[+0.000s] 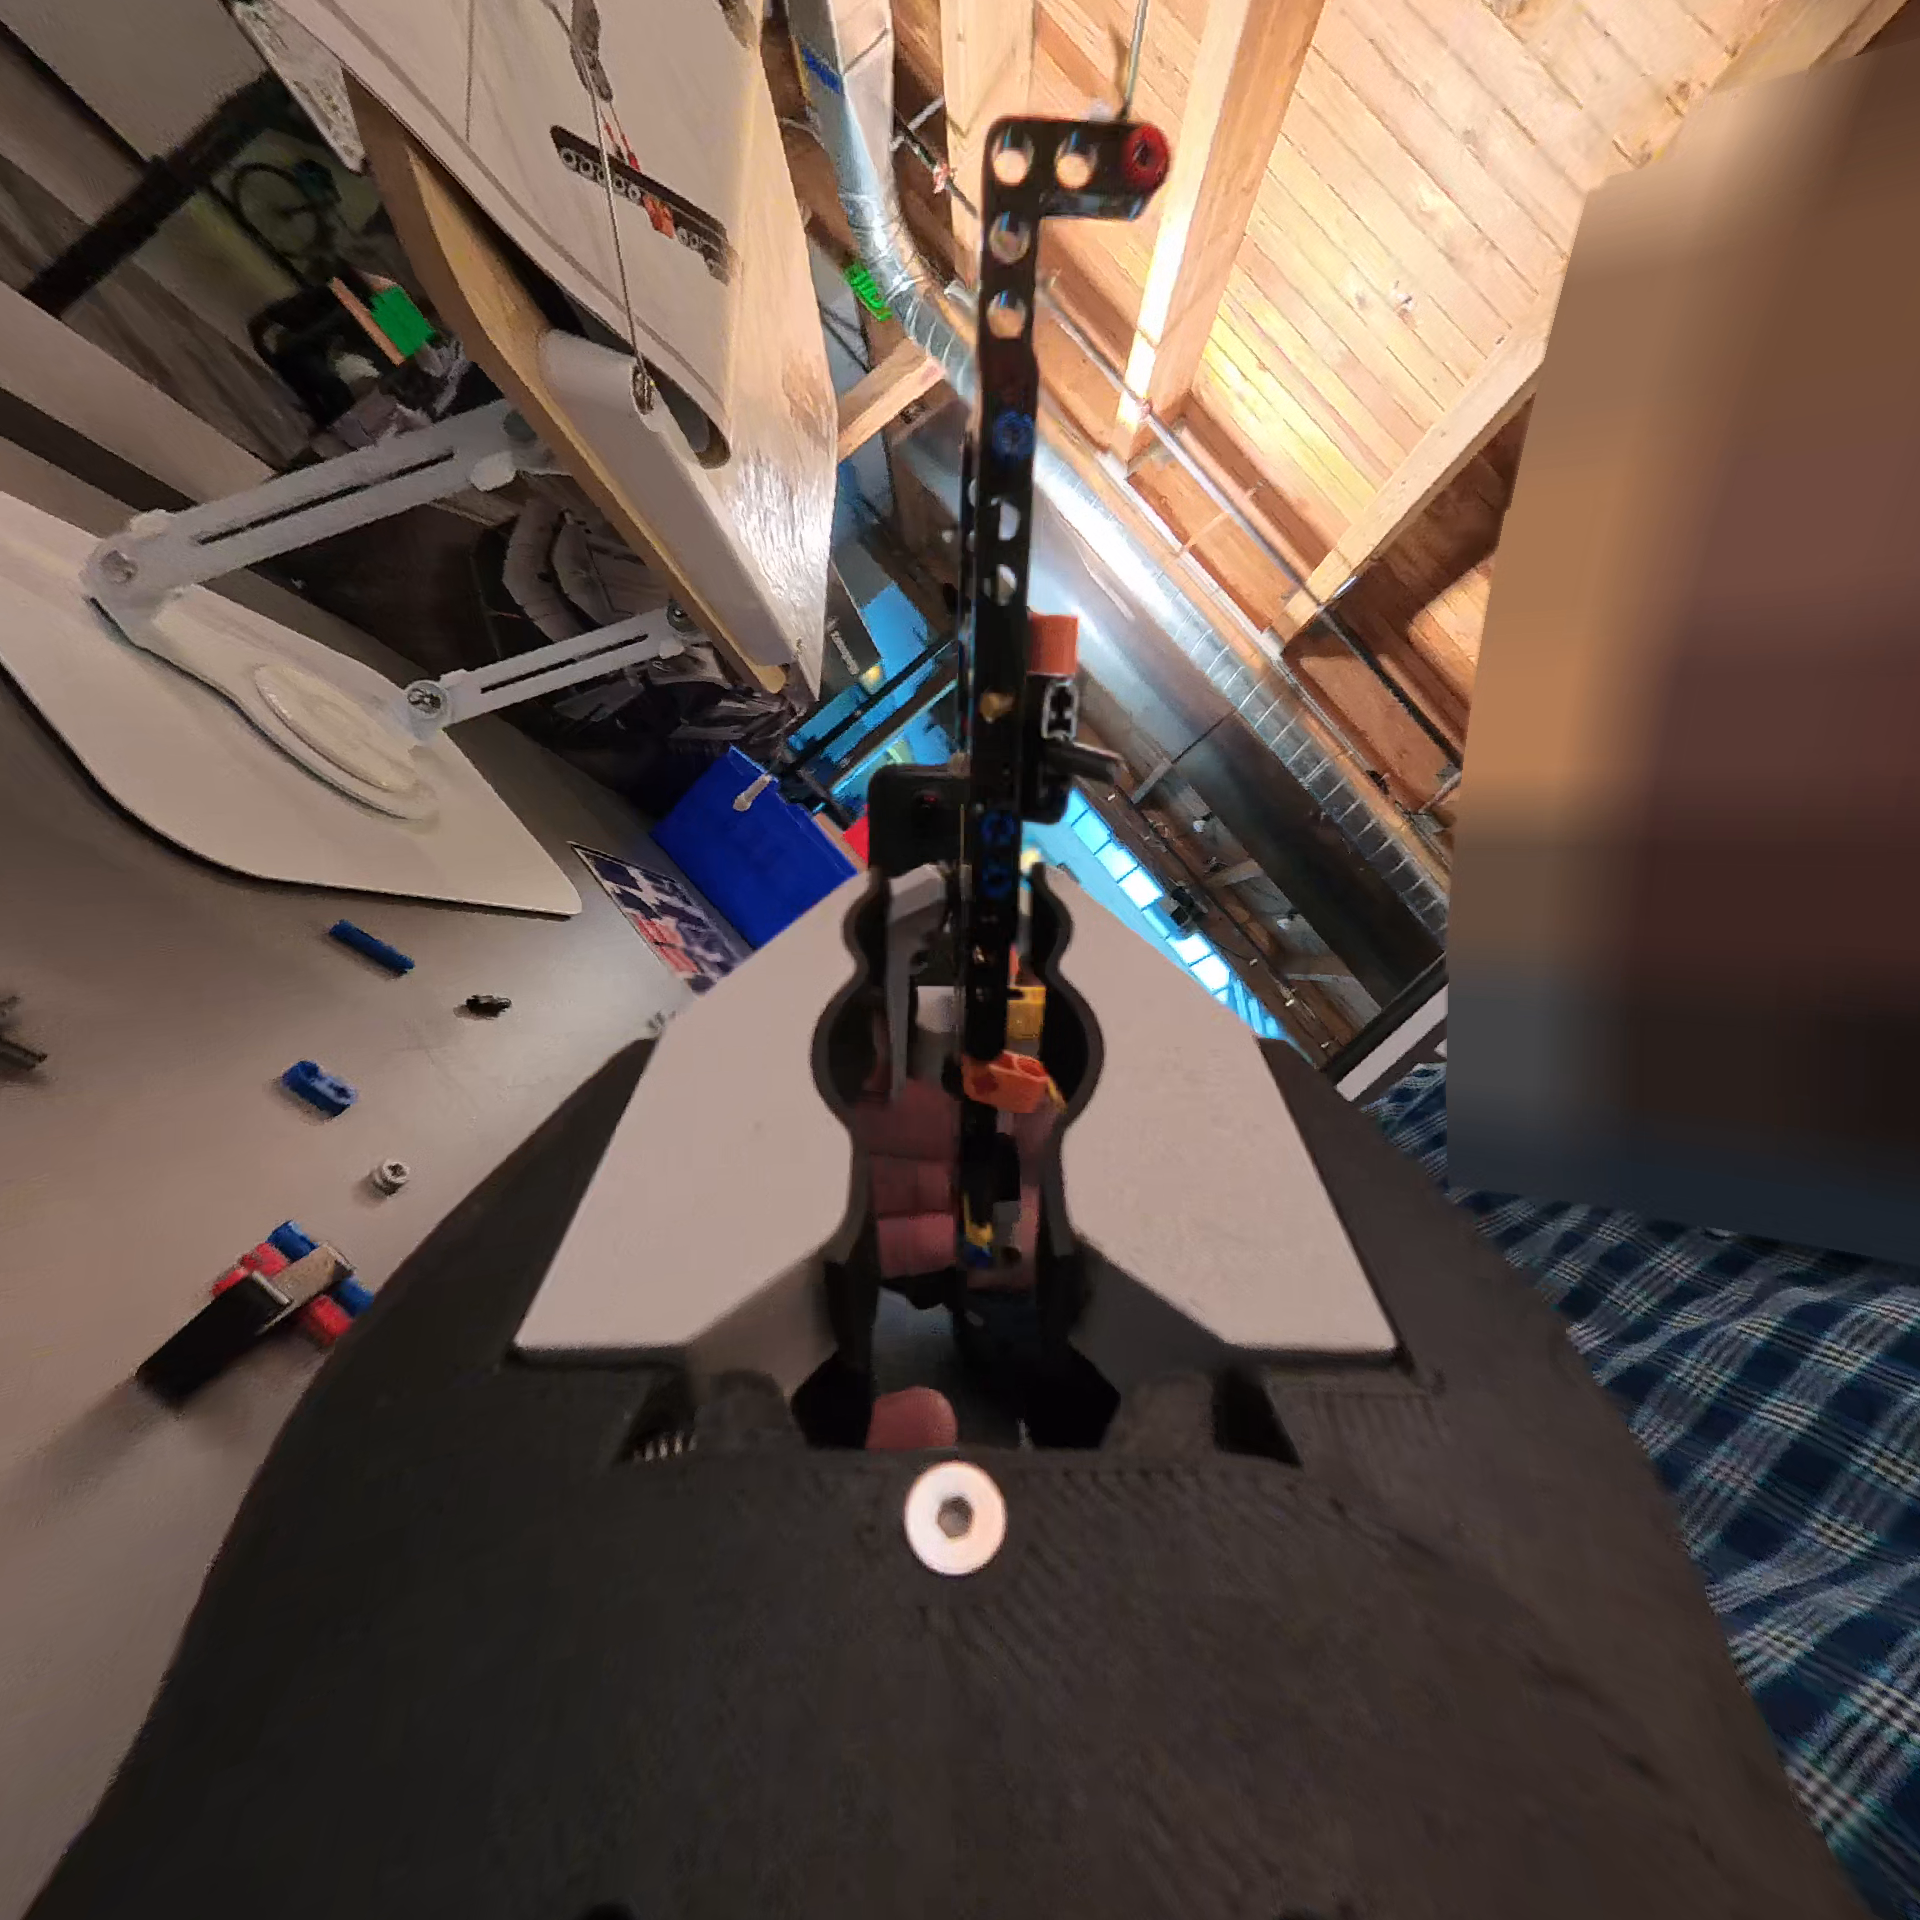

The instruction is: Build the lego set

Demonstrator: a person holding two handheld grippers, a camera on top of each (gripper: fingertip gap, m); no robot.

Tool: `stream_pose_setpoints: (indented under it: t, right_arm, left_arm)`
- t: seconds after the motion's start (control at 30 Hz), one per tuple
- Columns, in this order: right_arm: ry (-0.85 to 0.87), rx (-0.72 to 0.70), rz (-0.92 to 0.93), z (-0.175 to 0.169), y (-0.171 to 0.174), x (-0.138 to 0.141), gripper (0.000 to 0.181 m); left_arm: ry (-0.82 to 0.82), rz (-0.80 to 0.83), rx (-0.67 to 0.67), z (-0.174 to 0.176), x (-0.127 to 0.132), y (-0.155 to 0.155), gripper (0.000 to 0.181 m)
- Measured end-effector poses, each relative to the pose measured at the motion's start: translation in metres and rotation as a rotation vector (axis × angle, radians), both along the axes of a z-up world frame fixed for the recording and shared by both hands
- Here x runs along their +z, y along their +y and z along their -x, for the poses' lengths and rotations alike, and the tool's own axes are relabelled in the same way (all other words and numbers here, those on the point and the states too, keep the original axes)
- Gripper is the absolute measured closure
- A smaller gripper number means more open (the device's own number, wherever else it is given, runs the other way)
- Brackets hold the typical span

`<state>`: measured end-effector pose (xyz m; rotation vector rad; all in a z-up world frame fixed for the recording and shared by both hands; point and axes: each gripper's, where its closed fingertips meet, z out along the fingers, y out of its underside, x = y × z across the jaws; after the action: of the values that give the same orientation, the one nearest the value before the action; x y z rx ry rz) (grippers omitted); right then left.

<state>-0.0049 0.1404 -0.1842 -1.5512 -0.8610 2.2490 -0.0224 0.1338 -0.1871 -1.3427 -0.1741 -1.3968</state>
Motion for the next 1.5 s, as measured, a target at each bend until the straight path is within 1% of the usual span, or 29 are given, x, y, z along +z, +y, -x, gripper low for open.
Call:
stream_pose_setpoints:
  t: [0.07,0.13,0.23,0.27,0.3,0.37,0.53,0.6,0.67,0.73,0.8,0.87,0.9,0.93,1.07,1.13,1.37,1.5]
  right_arm:
    - [-0.003,0.006,0.009,0.001,-0.001,-0.003,0.177]
    - [-0.002,0.010,0.021,0.002,-0.002,-0.003,0.177]
    - [-0.011,0.023,0.012,0.003,-0.006,-0.006,0.177]
    - [-0.014,0.025,0.007,0.004,-0.008,-0.006,0.177]
    - [-0.018,0.025,-0.006,0.004,-0.009,-0.007,0.177]
    - [-0.026,0.029,-0.030,0.005,-0.014,-0.007,0.177]
    - [-0.042,-0.005,-0.116,0.006,-0.015,-0.008,0.176]
    - [-0.043,-0.029,-0.176,0.004,-0.013,-0.008,0.172]
    - [-0.028,-0.055,-0.222,0.001,-0.006,-0.004,0.170]
    - [-0.013,-0.079,-0.259,-0.002,0.000,0.001,0.168]
    - [0.000,-0.063,-0.269,-0.003,0.000,0.004,0.168]
    - [0.009,-0.032,-0.288,-0.003,-0.004,0.005,0.171]
    - [0.014,-0.024,-0.293,-0.003,-0.005,0.006,0.172]
    - [0.016,-0.009,-0.293,-0.003,-0.008,0.005,0.172]
    - [0.024,0.025,-0.300,-0.006,-0.013,0.003,0.177]
    - [0.021,0.038,-0.319,-0.008,-0.014,0.001,0.180]
    - [0.026,0.021,-0.362,-0.013,-0.015,0.004,0.181]
    - [0.057,0.013,-0.397,-0.014,-0.019,0.010,0.181]
  left_arm:
    - [0.064,0.013,-0.004,-0.008,-0.004,0.002,0.146]
    - [0.071,-0.006,-0.009,-0.013,0.000,0.002,0.142]
    - [0.171,-0.021,0.049,-0.017,0.000,0.005,0.151]
    - [0.181,-0.026,0.061,-0.017,0.002,0.006,0.153]
    - [0.183,-0.032,0.073,-0.016,0.005,0.007,0.161]
    - [0.197,-0.034,0.092,-0.016,0.006,0.009,0.167]
    - [0.189,-0.046,0.106,-0.015,0.006,0.006,0.170]
    - [0.194,-0.048,0.110,-0.013,0.006,0.006,0.171]
    - [0.183,-0.050,0.104,-0.010,0.007,0.005,0.171]
    - [0.211,-0.049,0.078,-0.012,0.006,0.003,0.171]
    - [0.220,-0.057,0.032,-0.019,0.007,-0.001,0.171]
    - [0.251,-0.052,-0.005,-0.026,0.004,-0.002,0.172]
    - [0.264,-0.050,-0.023,-0.030,0.003,-0.003,0.175]
    - [0.271,-0.048,-0.038,-0.033,0.002,-0.004,0.175]
    - [0.282,-0.031,-0.073,-0.037,-0.002,-0.005,0.175]
    - [0.299,-0.032,-0.069,-0.038,-0.003,-0.006,0.175]
    - [0.348,-0.088,-0.048,-0.041,0.000,-0.006,0.175]
    - [0.308,-0.130,-0.046,-0.043,0.005,-0.010,0.175]
